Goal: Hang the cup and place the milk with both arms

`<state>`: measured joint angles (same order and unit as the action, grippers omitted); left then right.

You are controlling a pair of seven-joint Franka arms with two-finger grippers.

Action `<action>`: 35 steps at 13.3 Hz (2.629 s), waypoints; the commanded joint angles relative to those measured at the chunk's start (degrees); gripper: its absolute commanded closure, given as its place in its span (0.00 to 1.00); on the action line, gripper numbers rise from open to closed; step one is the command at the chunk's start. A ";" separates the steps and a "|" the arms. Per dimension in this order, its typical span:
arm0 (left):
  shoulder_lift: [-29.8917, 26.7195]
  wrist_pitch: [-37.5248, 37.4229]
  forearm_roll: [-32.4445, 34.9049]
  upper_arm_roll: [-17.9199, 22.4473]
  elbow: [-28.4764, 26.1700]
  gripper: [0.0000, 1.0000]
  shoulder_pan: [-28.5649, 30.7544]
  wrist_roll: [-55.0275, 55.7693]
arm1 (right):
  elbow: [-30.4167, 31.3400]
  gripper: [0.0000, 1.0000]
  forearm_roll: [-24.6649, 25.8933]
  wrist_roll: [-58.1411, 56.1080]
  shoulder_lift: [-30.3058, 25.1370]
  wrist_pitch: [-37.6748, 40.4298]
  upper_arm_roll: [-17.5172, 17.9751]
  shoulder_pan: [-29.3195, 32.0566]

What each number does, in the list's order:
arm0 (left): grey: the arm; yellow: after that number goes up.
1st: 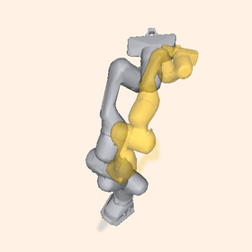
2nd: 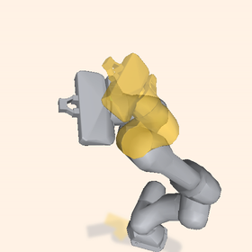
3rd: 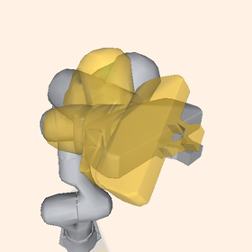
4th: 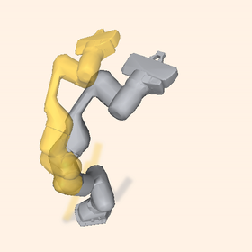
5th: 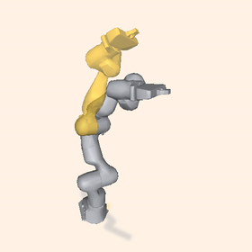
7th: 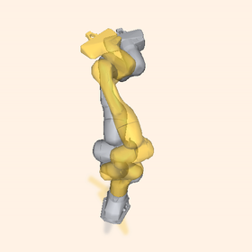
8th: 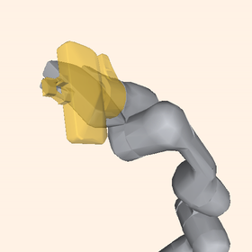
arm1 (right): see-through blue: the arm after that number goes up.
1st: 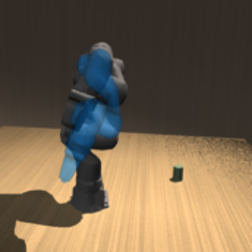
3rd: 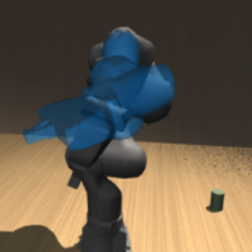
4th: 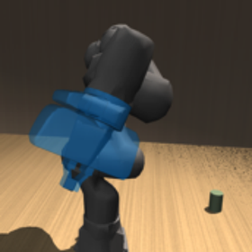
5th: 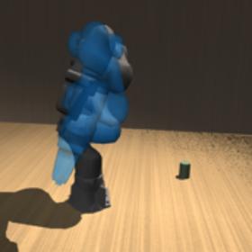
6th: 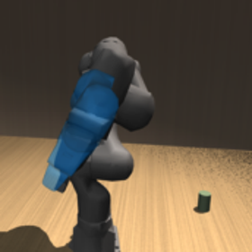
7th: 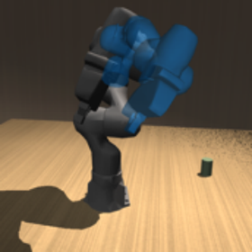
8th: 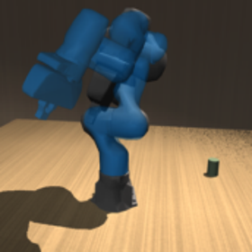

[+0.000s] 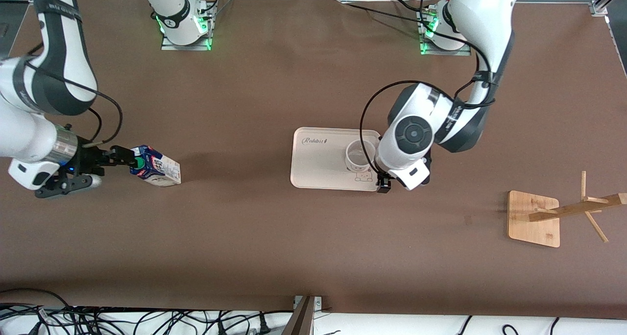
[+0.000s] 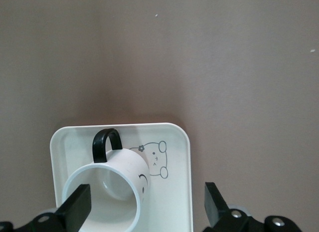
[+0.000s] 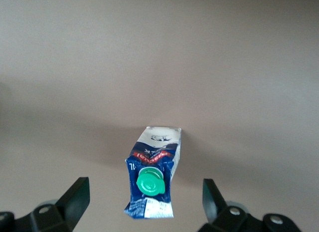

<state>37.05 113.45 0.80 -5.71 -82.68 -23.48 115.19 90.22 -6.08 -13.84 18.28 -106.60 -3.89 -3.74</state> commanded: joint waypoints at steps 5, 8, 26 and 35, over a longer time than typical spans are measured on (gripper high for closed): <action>3.99 6.26 -3.08 0.35 1.56 0.00 -1.31 8.30 | 0.83 0.00 3.62 6.37 -12.91 12.81 0.46 0.32; 6.19 8.46 -3.09 0.35 1.04 0.00 -2.27 9.18 | 4.43 0.00 5.45 6.55 -15.37 12.03 0.63 0.23; -4.26 -5.31 -2.39 0.70 8.04 1.00 0.17 -10.02 | -2.24 0.00 6.70 6.64 -12.13 10.71 0.55 0.05; -7.25 -15.36 3.67 1.05 12.46 1.00 14.94 -69.77 | -2.24 0.00 6.61 6.64 -12.13 10.01 0.55 -0.04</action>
<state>31.00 99.70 2.05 -4.17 -70.70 -10.04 56.02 89.17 0.33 -7.83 5.67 -96.81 -3.49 -3.87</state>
